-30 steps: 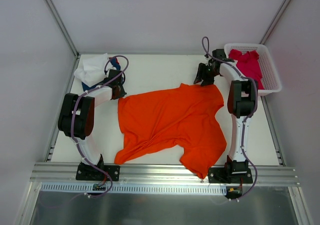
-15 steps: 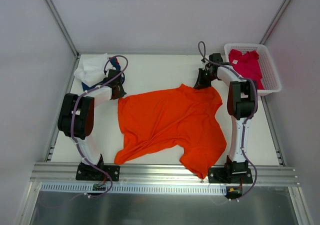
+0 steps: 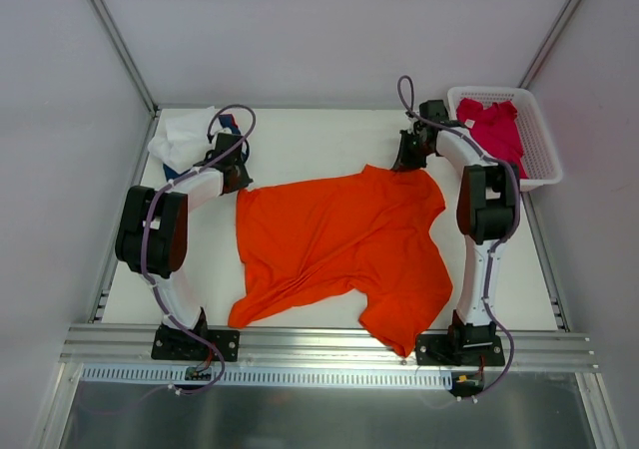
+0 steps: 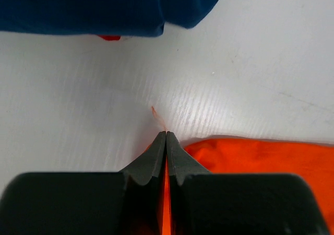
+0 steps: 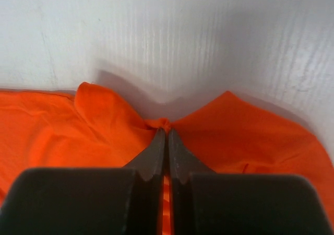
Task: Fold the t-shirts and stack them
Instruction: Flatten the tshirt out, then fold the tshirt
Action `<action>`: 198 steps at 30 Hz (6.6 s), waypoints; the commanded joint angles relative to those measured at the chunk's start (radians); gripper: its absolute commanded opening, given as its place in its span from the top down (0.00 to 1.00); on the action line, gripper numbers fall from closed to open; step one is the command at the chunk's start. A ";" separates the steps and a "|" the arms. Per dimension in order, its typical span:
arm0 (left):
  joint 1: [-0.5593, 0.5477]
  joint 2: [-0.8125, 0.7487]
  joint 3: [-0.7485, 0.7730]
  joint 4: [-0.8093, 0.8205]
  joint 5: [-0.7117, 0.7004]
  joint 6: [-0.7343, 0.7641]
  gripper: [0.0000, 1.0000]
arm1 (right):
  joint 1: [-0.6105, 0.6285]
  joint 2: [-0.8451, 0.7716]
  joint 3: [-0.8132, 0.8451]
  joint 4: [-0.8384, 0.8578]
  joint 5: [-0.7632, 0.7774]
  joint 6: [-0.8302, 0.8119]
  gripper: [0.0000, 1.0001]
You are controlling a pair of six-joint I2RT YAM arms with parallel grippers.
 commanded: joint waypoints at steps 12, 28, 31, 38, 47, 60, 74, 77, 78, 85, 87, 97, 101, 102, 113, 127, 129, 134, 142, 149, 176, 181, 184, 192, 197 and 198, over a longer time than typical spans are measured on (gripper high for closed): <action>0.013 -0.071 0.184 -0.024 -0.061 0.084 1.00 | 0.004 -0.247 0.016 -0.020 0.195 -0.045 1.00; 0.131 0.004 0.435 -0.090 -0.055 0.112 1.00 | 0.004 -0.203 0.130 -0.038 0.290 -0.066 1.00; 0.145 0.015 0.463 -0.098 -0.047 0.112 1.00 | 0.002 -0.174 0.190 -0.067 0.287 -0.071 1.00; 0.148 0.020 0.462 -0.104 -0.039 0.101 1.00 | 0.005 -0.154 0.231 -0.098 0.278 -0.066 1.00; 0.146 -0.062 0.314 -0.103 -0.022 0.052 1.00 | 0.034 -0.278 0.031 -0.076 0.283 -0.049 1.00; 0.132 -0.187 0.120 -0.096 -0.039 0.030 1.00 | 0.123 -0.511 -0.266 -0.035 0.339 -0.025 1.00; 0.106 -0.152 0.063 -0.086 -0.038 0.030 1.00 | 0.197 -0.531 -0.418 0.000 0.352 0.007 1.00; 0.103 -0.137 0.060 -0.081 -0.036 0.029 1.00 | 0.205 -0.522 -0.434 0.008 0.350 0.017 1.00; 0.100 -0.132 0.061 -0.081 -0.035 0.029 1.00 | 0.205 -0.520 -0.439 0.010 0.347 0.020 1.00; 0.089 -0.108 0.046 -0.081 -0.030 0.029 1.00 | 0.218 -0.511 -0.485 0.025 0.346 0.043 1.00; 0.086 -0.103 0.038 -0.081 -0.038 0.029 1.00 | 0.223 -0.514 -0.507 0.030 0.339 0.049 1.00; 0.079 -0.117 -0.028 -0.081 -0.047 0.015 1.00 | 0.251 -0.540 -0.600 0.060 0.341 0.067 1.00; 0.074 -0.129 -0.043 -0.081 -0.045 0.012 1.00 | 0.255 -0.548 -0.625 0.065 0.346 0.101 1.00; 0.072 -0.131 -0.045 -0.083 -0.042 0.012 1.00 | 0.257 -0.551 -0.628 0.063 0.347 0.103 1.00; 0.049 -0.164 -0.083 -0.096 -0.002 -0.002 1.00 | 0.258 -0.568 -0.671 0.057 0.384 0.127 1.00; 0.043 -0.319 -0.080 -0.165 -0.007 -0.005 0.50 | 0.275 -0.651 -0.744 0.031 0.404 0.146 0.76; 0.039 -0.318 -0.048 -0.165 0.010 -0.005 0.49 | 0.280 -0.680 -0.737 0.017 0.415 0.144 0.73; 0.010 -0.247 0.021 -0.167 0.053 0.000 0.49 | 0.292 -0.746 -0.668 -0.048 0.453 0.129 0.73; -0.076 -0.096 0.099 -0.165 0.083 -0.031 0.49 | 0.300 -0.818 -0.637 -0.087 0.479 0.124 0.71; -0.118 0.033 0.201 -0.167 0.129 -0.057 0.49 | 0.341 -0.846 -0.786 -0.018 0.441 0.184 0.71; -0.083 0.199 0.313 -0.195 0.140 -0.077 0.49 | 0.382 -1.175 -0.754 -0.070 0.442 0.190 0.70; -0.029 0.185 0.287 -0.195 0.140 -0.085 0.49 | 0.382 -1.195 -0.734 -0.084 0.444 0.185 0.70; -0.015 0.181 0.276 -0.195 0.134 -0.072 0.49 | 0.382 -1.198 -0.729 -0.082 0.442 0.184 0.70; -0.010 0.227 0.334 -0.283 0.036 -0.005 0.49 | 0.382 -1.208 -0.723 -0.084 0.441 0.184 0.70; -0.010 0.242 0.356 -0.326 -0.035 0.021 0.49 | 0.382 -1.201 -0.718 -0.085 0.439 0.181 0.69; -0.009 0.242 0.357 -0.331 -0.048 0.024 0.49 | 0.382 -1.201 -0.718 -0.085 0.439 0.181 0.69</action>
